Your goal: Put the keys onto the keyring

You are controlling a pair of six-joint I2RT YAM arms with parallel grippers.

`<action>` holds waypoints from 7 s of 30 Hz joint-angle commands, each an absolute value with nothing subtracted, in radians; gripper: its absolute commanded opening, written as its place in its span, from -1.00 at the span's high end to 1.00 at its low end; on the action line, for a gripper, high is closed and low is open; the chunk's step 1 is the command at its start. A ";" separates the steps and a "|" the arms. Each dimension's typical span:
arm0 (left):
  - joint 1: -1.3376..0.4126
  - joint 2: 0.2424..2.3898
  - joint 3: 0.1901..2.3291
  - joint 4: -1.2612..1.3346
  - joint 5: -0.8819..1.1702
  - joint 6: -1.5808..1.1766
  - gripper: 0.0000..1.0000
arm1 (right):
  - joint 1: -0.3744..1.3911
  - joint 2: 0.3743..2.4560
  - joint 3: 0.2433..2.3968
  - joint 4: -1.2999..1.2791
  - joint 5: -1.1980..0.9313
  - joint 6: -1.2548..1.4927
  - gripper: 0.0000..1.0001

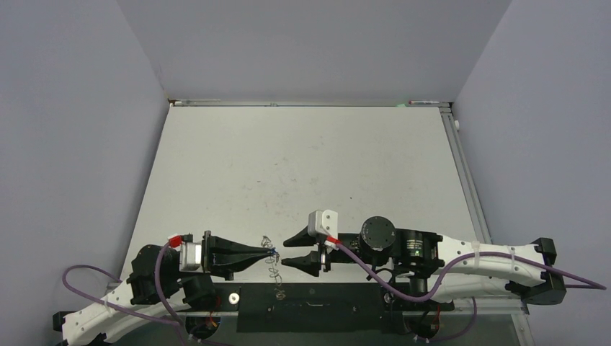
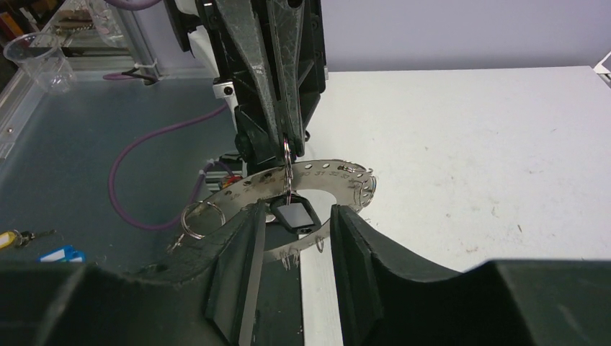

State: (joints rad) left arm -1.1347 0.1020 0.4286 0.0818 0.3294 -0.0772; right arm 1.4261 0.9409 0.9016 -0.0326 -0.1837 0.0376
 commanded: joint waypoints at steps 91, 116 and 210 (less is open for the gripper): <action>-1.107 0.352 0.894 -0.607 0.294 0.172 0.32 | 1.448 1.284 1.492 -0.812 -0.031 -0.191 0.90; -1.106 0.493 0.736 -0.325 0.411 0.151 0.42 | 1.499 1.308 1.512 -0.844 -0.019 -0.181 0.90; -1.095 0.353 0.592 -0.127 0.422 0.040 1.00 | 1.459 1.082 1.087 -0.365 -0.059 -0.043 0.75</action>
